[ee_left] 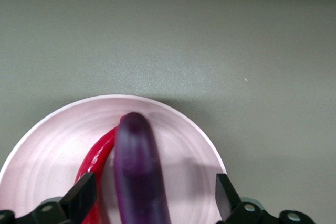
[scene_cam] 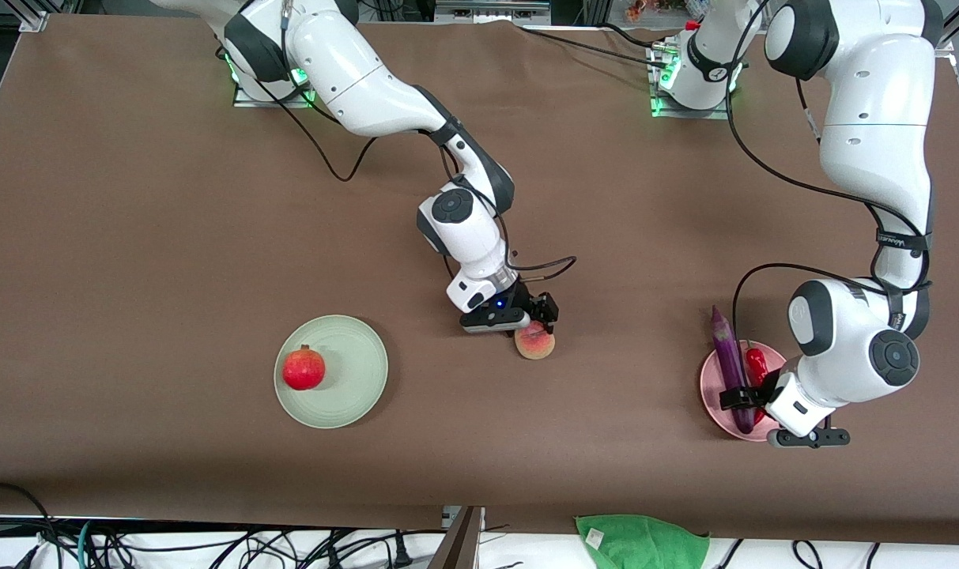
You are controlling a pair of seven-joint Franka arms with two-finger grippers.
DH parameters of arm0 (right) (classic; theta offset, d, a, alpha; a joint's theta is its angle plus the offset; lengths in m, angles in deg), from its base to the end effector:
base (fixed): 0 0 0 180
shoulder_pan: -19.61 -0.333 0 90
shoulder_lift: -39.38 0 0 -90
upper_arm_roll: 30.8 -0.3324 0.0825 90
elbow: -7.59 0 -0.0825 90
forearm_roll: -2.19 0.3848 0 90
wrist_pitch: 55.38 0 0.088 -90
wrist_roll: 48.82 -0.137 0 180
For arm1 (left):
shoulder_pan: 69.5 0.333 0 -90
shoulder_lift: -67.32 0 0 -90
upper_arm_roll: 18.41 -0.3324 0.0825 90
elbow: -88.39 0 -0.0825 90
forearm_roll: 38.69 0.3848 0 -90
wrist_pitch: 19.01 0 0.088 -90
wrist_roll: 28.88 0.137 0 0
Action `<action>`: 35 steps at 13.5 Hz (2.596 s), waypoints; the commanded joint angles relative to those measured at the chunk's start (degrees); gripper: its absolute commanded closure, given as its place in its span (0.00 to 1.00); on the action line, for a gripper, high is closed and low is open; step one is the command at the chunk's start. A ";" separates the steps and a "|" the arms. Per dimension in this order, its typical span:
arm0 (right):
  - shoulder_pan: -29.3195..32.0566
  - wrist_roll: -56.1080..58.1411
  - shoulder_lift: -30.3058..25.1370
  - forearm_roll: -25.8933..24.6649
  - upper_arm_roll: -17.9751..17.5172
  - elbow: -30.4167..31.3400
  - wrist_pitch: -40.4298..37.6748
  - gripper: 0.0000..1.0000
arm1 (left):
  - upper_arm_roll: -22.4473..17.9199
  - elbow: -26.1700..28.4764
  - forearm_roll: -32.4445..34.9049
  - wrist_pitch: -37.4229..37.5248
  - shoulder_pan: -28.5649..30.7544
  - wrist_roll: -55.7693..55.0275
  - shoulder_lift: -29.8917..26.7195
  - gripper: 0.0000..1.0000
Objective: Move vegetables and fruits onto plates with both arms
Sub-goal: 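Grasp the peach with the right gripper while the left gripper places the eggplant, then place the peach on the green plate while the left gripper withdraws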
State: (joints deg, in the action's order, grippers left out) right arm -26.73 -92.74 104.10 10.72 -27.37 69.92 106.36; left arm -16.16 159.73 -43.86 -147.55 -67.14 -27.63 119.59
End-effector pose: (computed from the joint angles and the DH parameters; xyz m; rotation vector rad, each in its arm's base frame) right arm 0.6076 0.5842 0.1726 -2.6332 0.1228 -0.5567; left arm 0.7792 0.0045 0.1986 3.0355 0.0758 0.1331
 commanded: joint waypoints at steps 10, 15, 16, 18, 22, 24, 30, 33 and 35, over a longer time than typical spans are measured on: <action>8.79 6.99 -7.67 0.79 -2.00 -1.42 -18.11 0.99 | -1.10 3.46 -0.99 25.85 -0.43 0.69 -19.65 0.00; 24.26 23.31 -13.91 1.14 -9.14 -1.25 -37.68 0.98 | -1.11 4.34 1.91 36.67 -1.22 -0.63 -30.28 0.00; 26.03 27.36 -14.53 1.14 -9.14 -1.33 -41.03 0.98 | -1.11 4.16 2.53 38.08 -1.22 -0.45 -31.87 0.00; 28.58 31.08 -14.71 1.14 -8.88 -0.81 -44.21 0.96 | -1.11 4.42 4.02 39.67 -0.96 -0.45 -35.12 0.00; 30.26 30.82 -14.80 0.35 -8.52 1.74 -45.46 0.90 | -1.11 7.05 4.55 40.99 -0.69 -0.54 -40.14 0.00; 30.35 33.10 -14.80 0.26 -7.30 2.26 -45.54 0.86 | -1.02 7.41 6.48 41.69 -0.52 -0.54 -41.63 0.00; 30.61 33.02 -15.68 0.97 -6.50 3.85 -45.46 0.00 | -1.02 15.31 5.61 46.09 -0.52 -1.77 -47.61 0.00; 30.70 33.46 -16.91 0.44 -6.50 3.85 -47.91 0.00 | -0.76 16.29 5.52 45.22 -0.87 -1.86 -48.06 0.00; 30.70 33.38 -18.22 0.35 -6.41 3.76 -50.02 0.00 | -0.76 16.12 5.17 45.04 -1.22 -2.21 -48.06 0.00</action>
State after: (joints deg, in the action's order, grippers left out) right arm 3.67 -60.12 88.59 11.15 -33.82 72.01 58.71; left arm -16.85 173.96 -38.60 -101.29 -67.77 -28.79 73.39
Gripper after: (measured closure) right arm 0.000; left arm 0.000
